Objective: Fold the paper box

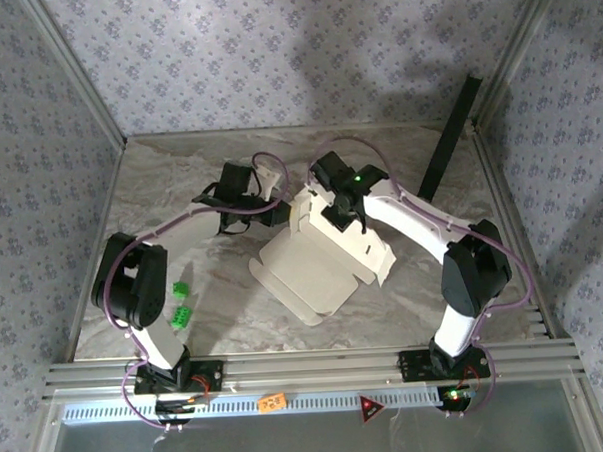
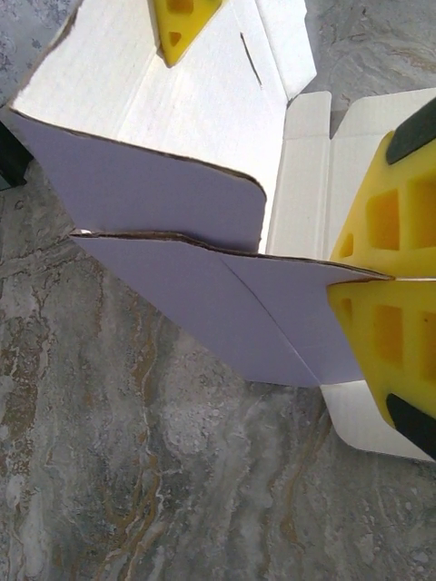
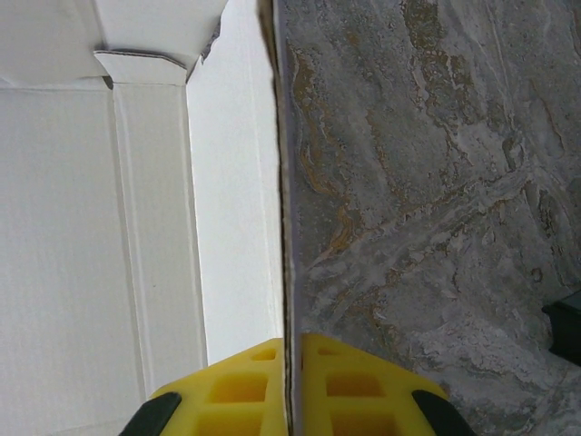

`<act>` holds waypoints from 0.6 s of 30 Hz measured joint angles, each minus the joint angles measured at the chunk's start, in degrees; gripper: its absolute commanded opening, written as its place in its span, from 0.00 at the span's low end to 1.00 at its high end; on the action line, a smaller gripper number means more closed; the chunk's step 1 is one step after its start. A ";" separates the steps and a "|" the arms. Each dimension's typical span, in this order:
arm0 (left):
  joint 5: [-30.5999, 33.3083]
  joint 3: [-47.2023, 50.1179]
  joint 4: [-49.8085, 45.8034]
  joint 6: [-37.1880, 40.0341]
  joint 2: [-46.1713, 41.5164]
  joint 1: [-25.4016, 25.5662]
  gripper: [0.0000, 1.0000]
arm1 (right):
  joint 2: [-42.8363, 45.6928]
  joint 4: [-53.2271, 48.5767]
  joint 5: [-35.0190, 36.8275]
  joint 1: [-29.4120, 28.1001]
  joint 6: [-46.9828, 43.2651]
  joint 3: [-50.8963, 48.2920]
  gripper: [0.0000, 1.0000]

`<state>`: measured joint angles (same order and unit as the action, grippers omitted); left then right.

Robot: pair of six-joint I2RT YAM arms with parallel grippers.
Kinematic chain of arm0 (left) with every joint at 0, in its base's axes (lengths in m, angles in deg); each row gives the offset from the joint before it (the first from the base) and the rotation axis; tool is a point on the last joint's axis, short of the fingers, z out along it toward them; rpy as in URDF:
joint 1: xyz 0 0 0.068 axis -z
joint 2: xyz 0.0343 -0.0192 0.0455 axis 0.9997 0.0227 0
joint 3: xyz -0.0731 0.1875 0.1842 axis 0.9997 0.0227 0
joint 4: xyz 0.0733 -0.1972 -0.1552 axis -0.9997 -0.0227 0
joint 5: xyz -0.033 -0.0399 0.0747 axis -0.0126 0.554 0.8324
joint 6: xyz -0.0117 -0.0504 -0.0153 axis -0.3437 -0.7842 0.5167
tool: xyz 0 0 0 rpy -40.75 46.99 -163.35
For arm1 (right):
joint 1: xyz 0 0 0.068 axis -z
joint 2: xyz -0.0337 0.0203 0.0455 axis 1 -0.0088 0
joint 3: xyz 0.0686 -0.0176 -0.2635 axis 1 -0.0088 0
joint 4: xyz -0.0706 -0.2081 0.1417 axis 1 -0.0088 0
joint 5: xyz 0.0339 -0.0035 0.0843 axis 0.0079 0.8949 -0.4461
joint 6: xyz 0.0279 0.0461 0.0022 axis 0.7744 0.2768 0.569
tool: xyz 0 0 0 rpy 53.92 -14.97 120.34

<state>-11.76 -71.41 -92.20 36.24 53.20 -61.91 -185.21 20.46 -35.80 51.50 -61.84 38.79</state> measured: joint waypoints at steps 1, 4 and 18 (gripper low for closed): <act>0.31 0.31 -0.02 0.00 -0.28 0.00 0.07 | 0.04 -0.04 0.22 -0.26 0.20 -0.02 0.00; 1.16 0.79 -0.59 0.20 -0.94 0.02 0.07 | 0.22 -0.09 1.01 -1.14 0.50 -0.24 0.00; 1.55 4.66 1.33 0.37 -2.86 0.02 0.05 | 1.29 0.39 2.10 -2.93 1.99 -1.49 0.15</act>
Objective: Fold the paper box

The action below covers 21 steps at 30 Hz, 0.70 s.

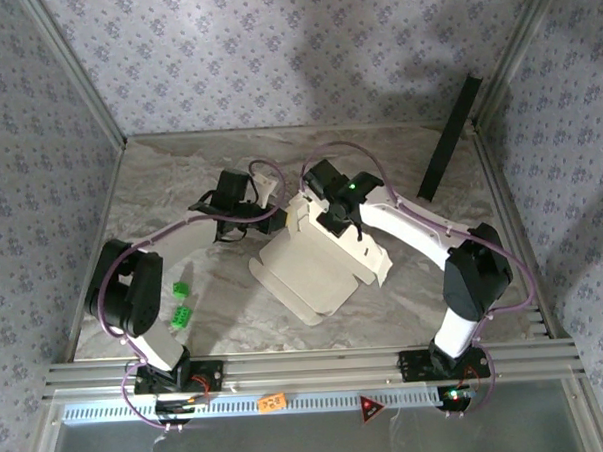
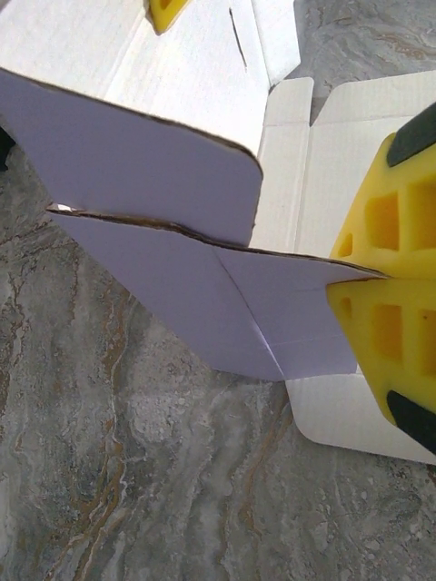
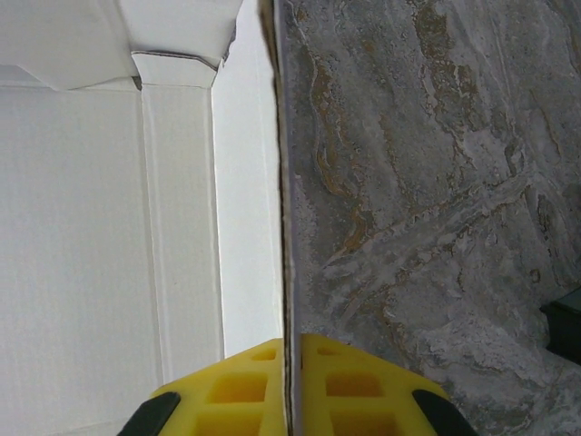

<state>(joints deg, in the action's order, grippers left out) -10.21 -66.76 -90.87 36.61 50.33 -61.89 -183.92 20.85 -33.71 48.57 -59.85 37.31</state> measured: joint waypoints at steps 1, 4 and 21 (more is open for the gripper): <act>-0.04 0.13 0.15 0.00 0.00 0.00 0.05 | 0.13 -0.11 -0.50 0.00 0.31 0.00 0.20; 0.00 0.17 0.37 0.00 -0.02 0.00 0.05 | 0.39 -0.50 -2.21 0.00 1.27 0.00 0.30; 0.00 0.17 0.35 -0.02 -0.02 0.00 0.05 | 4.35 -0.52 -13.25 1.36 7.61 5.77 0.46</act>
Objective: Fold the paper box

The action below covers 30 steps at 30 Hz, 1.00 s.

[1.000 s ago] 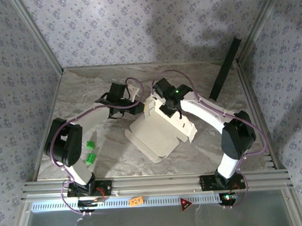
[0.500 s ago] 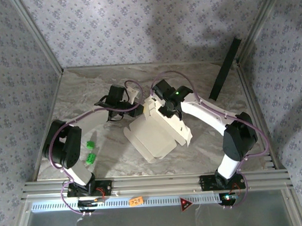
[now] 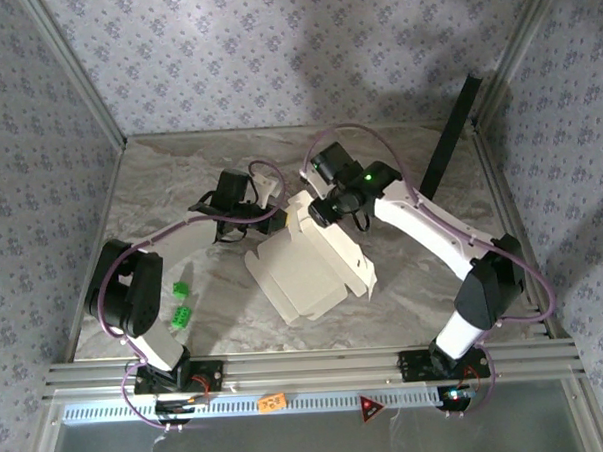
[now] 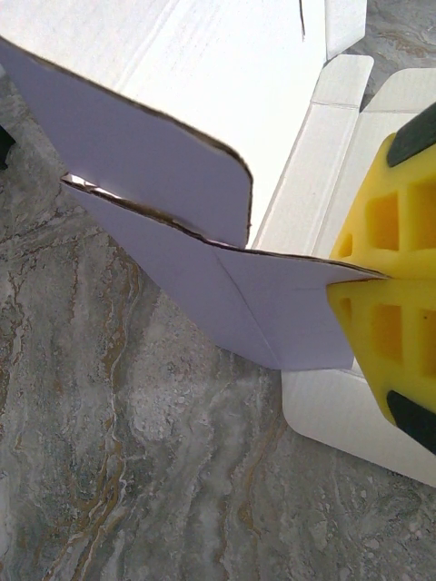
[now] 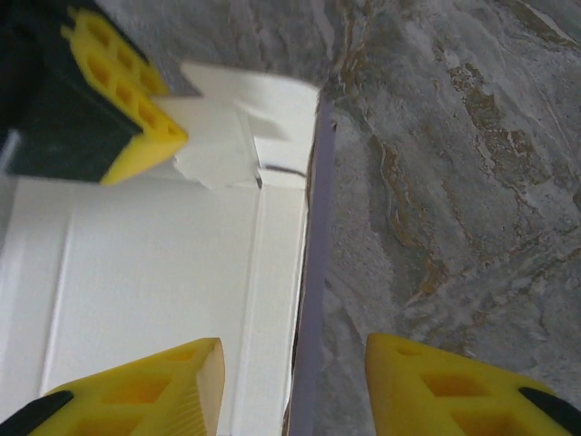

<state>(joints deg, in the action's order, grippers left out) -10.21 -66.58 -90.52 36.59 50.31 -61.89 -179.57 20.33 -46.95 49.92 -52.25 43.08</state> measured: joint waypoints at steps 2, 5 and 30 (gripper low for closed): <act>0.15 0.00 0.02 0.00 0.00 0.00 0.05 | 0.00 0.48 -0.37 0.83 3.13 0.85 0.42; 0.20 0.00 0.02 -0.02 0.02 0.00 0.05 | -0.48 0.39 -2.51 2.97 9.70 3.13 0.25; 0.85 -0.33 -0.44 0.04 0.02 0.63 0.06 | -9.84 3.23 -14.69 5.11 23.23 4.68 0.22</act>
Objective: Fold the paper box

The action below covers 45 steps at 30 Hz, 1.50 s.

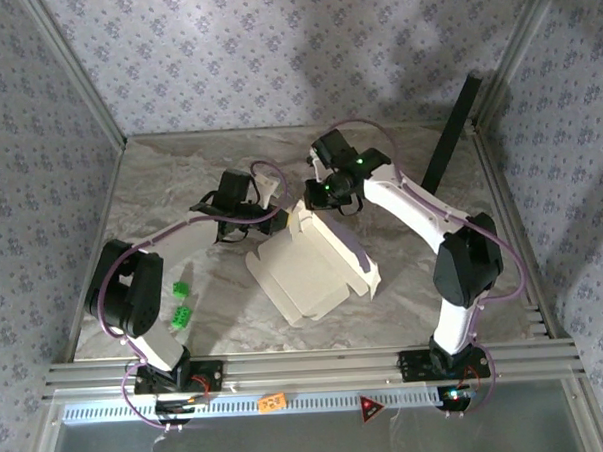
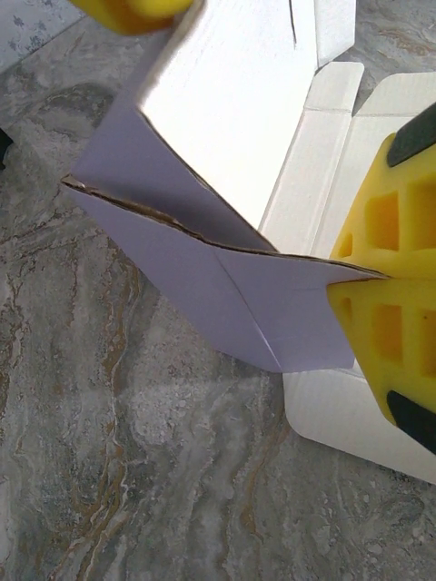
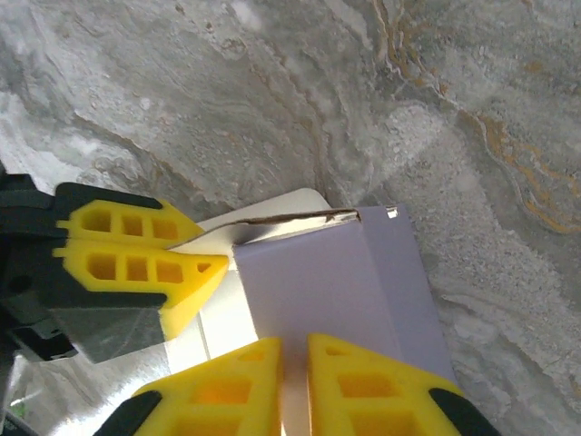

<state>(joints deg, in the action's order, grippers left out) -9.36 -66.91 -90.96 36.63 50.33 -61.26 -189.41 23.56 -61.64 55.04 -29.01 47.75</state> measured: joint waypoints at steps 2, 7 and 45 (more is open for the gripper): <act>0.13 -0.11 -0.22 0.00 0.00 0.02 0.06 | -0.20 -0.13 0.87 -0.17 -0.22 -0.20 0.24; 0.15 -0.17 -0.33 0.02 0.00 0.07 0.06 | -0.20 -0.17 2.84 -0.33 -0.48 -0.79 0.32; -0.55 -5.97 -6.16 -6.54 -1.27 -1.11 0.48 | -0.22 1.36 3.19 0.20 -0.59 -2.19 0.22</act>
<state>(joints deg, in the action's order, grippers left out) -9.91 -72.88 -97.12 30.10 49.07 -62.37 -189.63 24.92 -58.45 55.23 -29.60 45.57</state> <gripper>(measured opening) 0.480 0.221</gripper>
